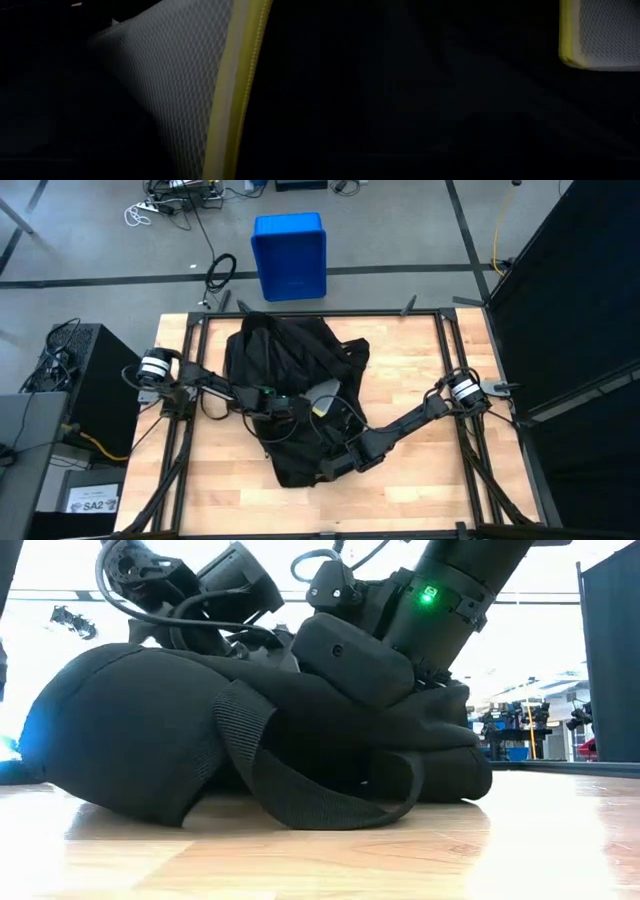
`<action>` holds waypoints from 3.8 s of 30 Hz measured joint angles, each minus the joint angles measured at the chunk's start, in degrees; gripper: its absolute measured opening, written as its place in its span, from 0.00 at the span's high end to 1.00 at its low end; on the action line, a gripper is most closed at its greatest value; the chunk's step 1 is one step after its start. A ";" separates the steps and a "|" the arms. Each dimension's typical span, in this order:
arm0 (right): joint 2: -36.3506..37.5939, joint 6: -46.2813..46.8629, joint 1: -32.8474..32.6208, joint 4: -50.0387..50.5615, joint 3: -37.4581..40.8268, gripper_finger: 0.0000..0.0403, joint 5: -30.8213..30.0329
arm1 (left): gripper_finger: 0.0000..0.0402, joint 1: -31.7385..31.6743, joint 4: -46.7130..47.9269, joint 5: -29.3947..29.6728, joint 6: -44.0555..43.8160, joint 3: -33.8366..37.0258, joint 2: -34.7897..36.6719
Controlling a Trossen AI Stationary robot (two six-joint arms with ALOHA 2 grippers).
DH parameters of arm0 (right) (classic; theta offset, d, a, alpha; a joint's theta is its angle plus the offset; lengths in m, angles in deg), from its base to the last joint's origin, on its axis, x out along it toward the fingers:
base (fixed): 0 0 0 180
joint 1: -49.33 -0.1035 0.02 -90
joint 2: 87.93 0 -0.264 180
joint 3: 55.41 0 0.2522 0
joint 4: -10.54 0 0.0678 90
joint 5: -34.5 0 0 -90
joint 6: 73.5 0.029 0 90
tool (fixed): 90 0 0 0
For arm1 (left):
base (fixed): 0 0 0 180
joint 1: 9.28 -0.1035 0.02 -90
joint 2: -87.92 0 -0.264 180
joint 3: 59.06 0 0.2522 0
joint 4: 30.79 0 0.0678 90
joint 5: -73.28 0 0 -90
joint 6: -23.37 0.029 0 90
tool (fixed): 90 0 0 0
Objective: Unpack backpack
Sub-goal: Remove the yellow zipper pouch from the black backpack
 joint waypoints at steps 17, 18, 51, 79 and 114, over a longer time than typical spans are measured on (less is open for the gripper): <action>0.00 0.95 0.07 1.48 0.00 0.74 -1.07 | 1.00 3.98 -1.21 0.24 -2.14 -0.19 1.13; 0.00 1.49 0.14 1.70 0.00 0.74 -1.14 | 1.00 5.07 -0.07 0.05 -3.10 -0.19 1.70; 0.00 3.68 1.45 3.45 0.02 0.74 -1.96 | 1.00 27.46 7.83 5.38 -8.89 -0.03 19.90; 8.19 -8.77 -0.76 2.68 0.04 0.76 -12.89 | 1.00 35.07 4.89 10.80 4.51 -0.23 47.65; 33.94 -59.32 -7.24 -28.48 0.04 0.56 -22.57 | 1.00 26.72 10.82 -8.89 12.83 -17.37 49.37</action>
